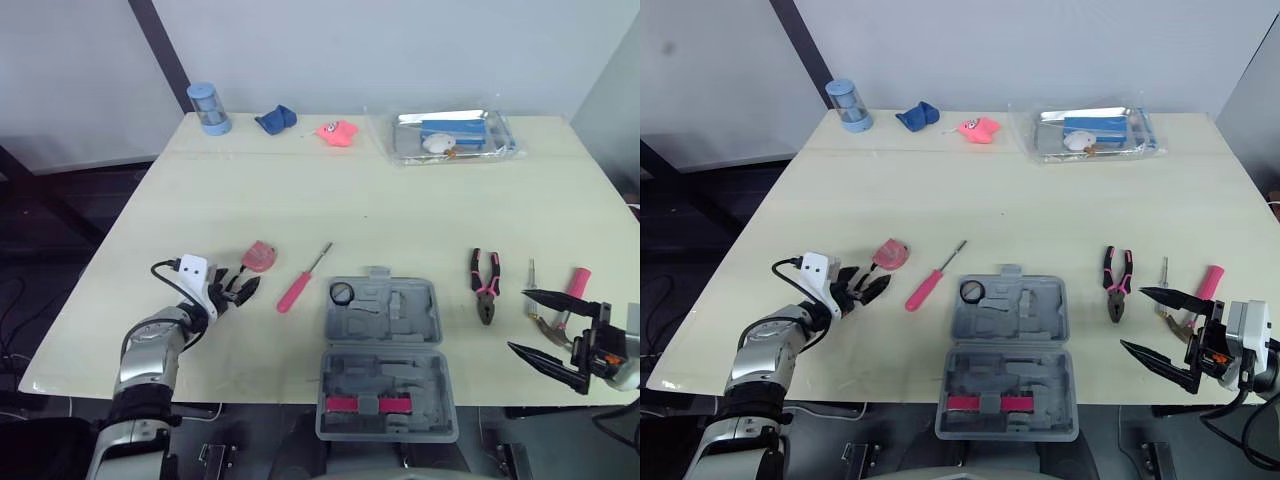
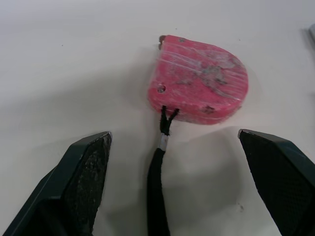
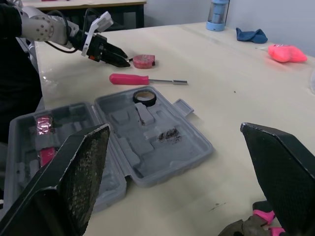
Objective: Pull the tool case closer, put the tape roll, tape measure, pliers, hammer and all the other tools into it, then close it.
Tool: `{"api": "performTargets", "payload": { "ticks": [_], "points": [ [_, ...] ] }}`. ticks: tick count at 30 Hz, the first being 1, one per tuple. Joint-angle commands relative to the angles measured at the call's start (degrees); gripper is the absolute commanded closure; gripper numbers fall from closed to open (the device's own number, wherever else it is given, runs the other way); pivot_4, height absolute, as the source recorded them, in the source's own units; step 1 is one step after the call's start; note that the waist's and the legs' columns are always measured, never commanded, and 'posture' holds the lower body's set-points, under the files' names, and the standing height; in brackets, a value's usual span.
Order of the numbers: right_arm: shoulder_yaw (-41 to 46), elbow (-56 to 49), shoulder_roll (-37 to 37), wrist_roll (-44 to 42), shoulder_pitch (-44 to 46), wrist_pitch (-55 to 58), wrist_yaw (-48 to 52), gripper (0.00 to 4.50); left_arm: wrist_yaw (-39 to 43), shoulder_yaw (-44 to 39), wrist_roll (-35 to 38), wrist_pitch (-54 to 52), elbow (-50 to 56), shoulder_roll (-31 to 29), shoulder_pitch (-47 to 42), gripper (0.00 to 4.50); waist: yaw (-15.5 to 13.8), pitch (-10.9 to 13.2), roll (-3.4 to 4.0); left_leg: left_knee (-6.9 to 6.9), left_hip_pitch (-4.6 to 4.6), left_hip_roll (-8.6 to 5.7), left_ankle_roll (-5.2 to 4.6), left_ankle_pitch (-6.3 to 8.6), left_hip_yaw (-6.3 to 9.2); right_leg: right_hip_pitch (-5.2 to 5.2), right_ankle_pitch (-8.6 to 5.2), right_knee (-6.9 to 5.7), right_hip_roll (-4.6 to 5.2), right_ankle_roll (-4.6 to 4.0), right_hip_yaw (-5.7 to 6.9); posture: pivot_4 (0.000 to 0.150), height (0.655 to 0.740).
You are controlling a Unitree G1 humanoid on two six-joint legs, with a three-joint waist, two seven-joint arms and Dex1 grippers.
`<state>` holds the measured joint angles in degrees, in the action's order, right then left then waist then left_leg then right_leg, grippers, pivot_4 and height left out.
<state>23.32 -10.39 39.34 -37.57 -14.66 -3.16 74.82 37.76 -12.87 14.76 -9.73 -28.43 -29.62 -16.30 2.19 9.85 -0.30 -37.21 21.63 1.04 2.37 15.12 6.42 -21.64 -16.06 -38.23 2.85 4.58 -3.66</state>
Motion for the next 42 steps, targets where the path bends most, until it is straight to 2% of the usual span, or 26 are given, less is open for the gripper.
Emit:
{"api": "performTargets", "payload": {
  "ticks": [1, 7, 10, 15, 21, 26, 31, 38, 42],
  "points": [
    [1.2, -1.0, 0.6, -0.3, 0.4, -1.0, 0.3, 0.0, 0.9, 0.7, -0.2, -0.8, -1.1, -0.2, -1.0, 0.92, 0.0, 0.0, 0.0, 0.0, 0.0, 0.0, 0.0, 0.0, 0.0, 0.0, 0.0, 0.0, 0.0, 0.0, 0.0, 0.15, 0.74],
    [1.4, -2.0, 0.7, -0.3, 0.2, -0.7, -0.1, 0.0, 1.5, 1.0, -0.7, 0.1, -4.1, -0.1, -2.8, 3.72, -0.1, 0.0, 0.0, 0.0, 0.01, -0.02, 0.0, 0.0, 0.0, 0.0, 0.0, 0.0, 0.01, 0.0, 0.0, 0.15, 0.74],
    [1.2, -2.7, 0.7, -0.3, 0.0, -0.5, -0.4, 0.0, 1.9, 1.2, -0.9, 0.4, -4.7, 0.0, -3.1, 4.4, -0.1, 0.0, 0.0, 0.0, 0.01, -0.02, 0.0, 0.0, 0.01, 0.0, 0.0, 0.0, 0.01, 0.0, 0.01, 0.15, 0.74],
    [1.2, -4.5, 0.7, -1.8, 0.0, 0.6, -0.4, 0.0, 3.6, 1.3, -0.1, 0.3, 0.2, -0.2, 1.2, 4.4, 0.1, 0.0, 0.03, 0.0, 0.01, -0.02, 0.0, 0.0, 0.0, 0.0, 0.0, 0.0, 0.02, 0.0, 0.0, 0.15, 0.74],
    [0.5, -6.1, 1.9, -3.3, -0.2, 2.6, 1.6, 0.0, 7.9, 0.7, 3.0, -4.7, 16.0, -3.0, 12.8, 4.4, 0.1, 0.0, 0.05, 0.02, 0.0, 0.0, 0.0, 0.0, -0.02, 0.0, 0.0, 0.0, 0.02, 0.0, -0.04, 0.15, 0.74],
    [-1.1, -5.9, 3.3, -3.0, 0.6, 3.4, 4.0, 0.0, 9.2, -1.1, 4.5, -6.4, 25.3, -5.9, 22.1, 4.4, 0.1, 0.0, 0.05, 0.02, -0.01, 0.01, 0.0, 0.0, -0.02, 0.01, 0.0, 0.01, 0.02, 0.0, -0.03, 0.15, 0.74],
    [-3.5, -5.6, 3.8, -2.9, 2.6, 4.2, 5.3, 0.0, 11.1, -1.3, 6.6, -7.1, 34.8, -6.3, 32.2, 4.4, 0.0, 0.0, 0.06, 0.04, 0.0, 0.03, 0.0, 0.01, -0.05, 0.0, -0.01, 0.06, 0.02, -0.01, -0.04, 0.15, 0.74],
    [-4.9, -5.3, 4.7, -2.7, 4.6, 5.3, 6.6, 0.0, 10.3, -1.2, 7.4, -7.3, 40.5, -4.9, 39.5, 4.4, -0.3, 0.0, 0.05, 0.04, 0.05, 0.04, 0.0, 0.01, -0.03, 0.01, -0.01, 0.16, 0.02, -0.01, -0.01, 0.15, 0.74],
    [-5.1, -5.5, 5.3, -2.6, 5.3, 5.8, 6.9, 0.0, 10.2, -1.2, 7.5, -7.2, 40.6, -4.7, 40.3, 4.4, -0.2, 0.0, 0.05, 0.04, 0.04, 0.04, 0.0, 0.01, -0.04, 0.01, -0.01, 0.16, 0.02, -0.01, -0.02, 0.15, 0.74]
  ]
}}
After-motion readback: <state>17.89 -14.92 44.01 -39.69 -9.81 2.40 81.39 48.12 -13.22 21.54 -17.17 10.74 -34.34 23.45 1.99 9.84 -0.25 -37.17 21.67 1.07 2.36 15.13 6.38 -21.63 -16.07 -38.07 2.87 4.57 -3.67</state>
